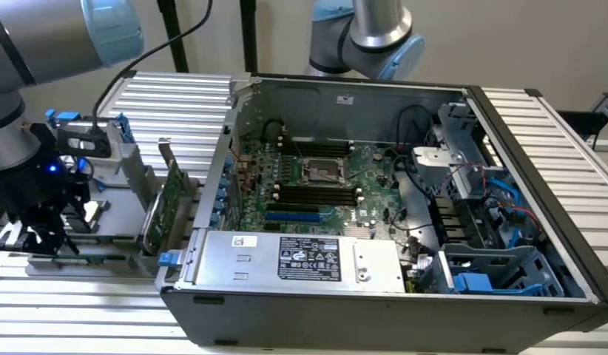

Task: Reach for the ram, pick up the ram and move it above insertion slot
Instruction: 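Pick up the ram and move it above insertion slot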

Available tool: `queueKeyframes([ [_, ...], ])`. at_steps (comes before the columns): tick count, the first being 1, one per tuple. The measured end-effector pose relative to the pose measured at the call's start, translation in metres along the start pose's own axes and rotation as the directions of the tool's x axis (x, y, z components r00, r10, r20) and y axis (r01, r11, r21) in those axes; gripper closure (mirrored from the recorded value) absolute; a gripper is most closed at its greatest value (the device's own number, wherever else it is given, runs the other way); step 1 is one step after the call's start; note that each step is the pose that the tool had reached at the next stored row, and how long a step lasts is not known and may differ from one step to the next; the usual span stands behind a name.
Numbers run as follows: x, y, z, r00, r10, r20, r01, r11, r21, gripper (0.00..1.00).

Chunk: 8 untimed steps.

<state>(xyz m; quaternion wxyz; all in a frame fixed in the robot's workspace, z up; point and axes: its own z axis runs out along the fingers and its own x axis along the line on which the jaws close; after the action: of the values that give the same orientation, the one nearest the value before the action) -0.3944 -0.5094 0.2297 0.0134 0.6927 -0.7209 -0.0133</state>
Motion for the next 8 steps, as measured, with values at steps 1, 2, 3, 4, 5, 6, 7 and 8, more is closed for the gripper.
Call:
queueKeyframes([
  [1,0.000,-0.0001,0.0018,1.0000,-0.001,-0.0001,0.001,1.0000,0.0001,0.58],
  [2,0.000,-0.0001,0.0035,1.0000,-0.002,-0.0005,0.002,1.0000,-0.0001,0.58],
  [3,0.001,-0.0002,0.0054,1.0000,-0.003,-0.0006,0.003,1.0000,0.0000,0.58],
  [4,0.001,-0.0003,0.0072,1.0000,-0.003,-0.0008,0.003,1.0000,0.0000,0.58],
  [5,0.001,-0.0004,0.0090,1.0000,-0.004,-0.0011,0.004,1.0000,0.0000,0.58],
  [6,0.001,-0.0004,0.0108,1.0000,-0.005,-0.0014,0.005,1.0000,0.0000,0.58],
  [7,0.002,-0.0005,0.0127,1.0000,-0.006,-0.0018,0.006,1.0000,-0.0001,0.58],
  [8,0.002,-0.0006,0.0145,1.0000,-0.007,-0.0020,0.007,1.0000,0.0000,0.58],
])
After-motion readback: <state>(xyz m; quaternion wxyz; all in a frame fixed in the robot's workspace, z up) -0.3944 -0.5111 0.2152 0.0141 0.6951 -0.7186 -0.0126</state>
